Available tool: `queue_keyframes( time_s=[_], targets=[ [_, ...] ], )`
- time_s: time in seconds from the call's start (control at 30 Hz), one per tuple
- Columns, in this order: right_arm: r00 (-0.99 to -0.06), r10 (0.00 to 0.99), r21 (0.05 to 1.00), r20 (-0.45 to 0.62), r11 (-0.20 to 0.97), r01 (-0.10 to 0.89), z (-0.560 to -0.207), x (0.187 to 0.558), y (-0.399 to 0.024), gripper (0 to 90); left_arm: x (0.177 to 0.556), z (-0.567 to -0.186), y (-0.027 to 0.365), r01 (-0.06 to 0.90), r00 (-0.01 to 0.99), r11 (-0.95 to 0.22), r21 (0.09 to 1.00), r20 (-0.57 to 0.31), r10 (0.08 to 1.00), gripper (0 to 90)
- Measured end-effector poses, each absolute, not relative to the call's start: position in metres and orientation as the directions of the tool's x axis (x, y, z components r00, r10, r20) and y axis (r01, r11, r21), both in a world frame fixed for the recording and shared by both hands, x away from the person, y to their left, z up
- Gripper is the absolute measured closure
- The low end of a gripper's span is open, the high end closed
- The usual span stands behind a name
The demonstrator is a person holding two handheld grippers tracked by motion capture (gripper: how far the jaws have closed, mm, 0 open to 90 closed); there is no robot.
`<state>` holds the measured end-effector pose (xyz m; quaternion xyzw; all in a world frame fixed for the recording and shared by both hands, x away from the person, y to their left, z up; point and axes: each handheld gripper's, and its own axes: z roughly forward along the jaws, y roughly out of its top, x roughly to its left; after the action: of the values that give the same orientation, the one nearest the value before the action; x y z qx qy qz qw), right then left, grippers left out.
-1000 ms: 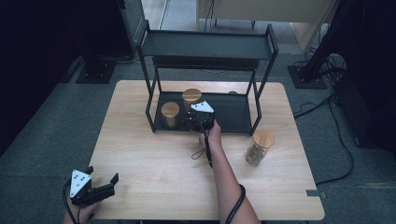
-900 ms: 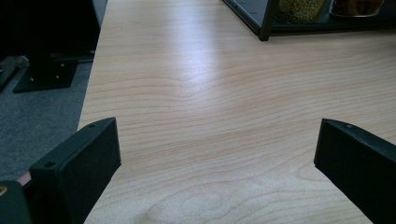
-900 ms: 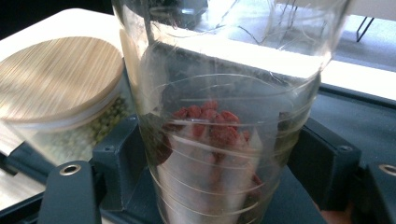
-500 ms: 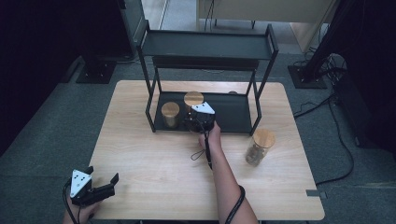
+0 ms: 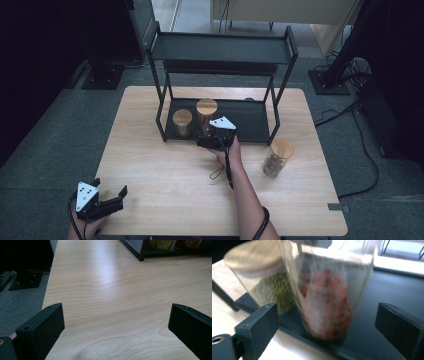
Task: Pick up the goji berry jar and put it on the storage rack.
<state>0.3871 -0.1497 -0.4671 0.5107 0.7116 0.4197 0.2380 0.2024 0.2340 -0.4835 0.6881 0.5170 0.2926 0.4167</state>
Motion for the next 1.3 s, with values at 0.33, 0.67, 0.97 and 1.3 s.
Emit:
queue_keyframes(
  time_s=[0.33, 0.67, 0.97, 1.3],
  targets=[
    [-0.388, 0.919, 0.843, 0.072, 0.152, 0.516, -0.476, 0.371, -0.158, 0.0, 0.203, -0.484, 0.235, 0.469, 0.294, -0.115, 0.876, -0.032, 0.955, 0.5],
    [-0.391, 0.918, 0.839, 0.059, 0.166, 0.517, -0.486, 0.351, -0.164, 0.0, 0.203, -0.484, 0.234, 0.470, 0.296, -0.120, 0.874, -0.028, 0.955, 0.6],
    [-0.391, 0.919, 0.841, 0.043, 0.178, 0.511, -0.486, 0.339, -0.166, 0.0, 0.203, -0.484, 0.234, 0.471, 0.297, -0.121, 0.874, -0.028, 0.954, 0.6],
    [-0.399, 0.917, 0.843, 0.029, 0.192, 0.502, -0.487, 0.326, -0.167, 0.0, 0.203, -0.484, 0.234, 0.471, 0.298, -0.119, 0.874, -0.030, 0.954, 0.6]
  ],
)
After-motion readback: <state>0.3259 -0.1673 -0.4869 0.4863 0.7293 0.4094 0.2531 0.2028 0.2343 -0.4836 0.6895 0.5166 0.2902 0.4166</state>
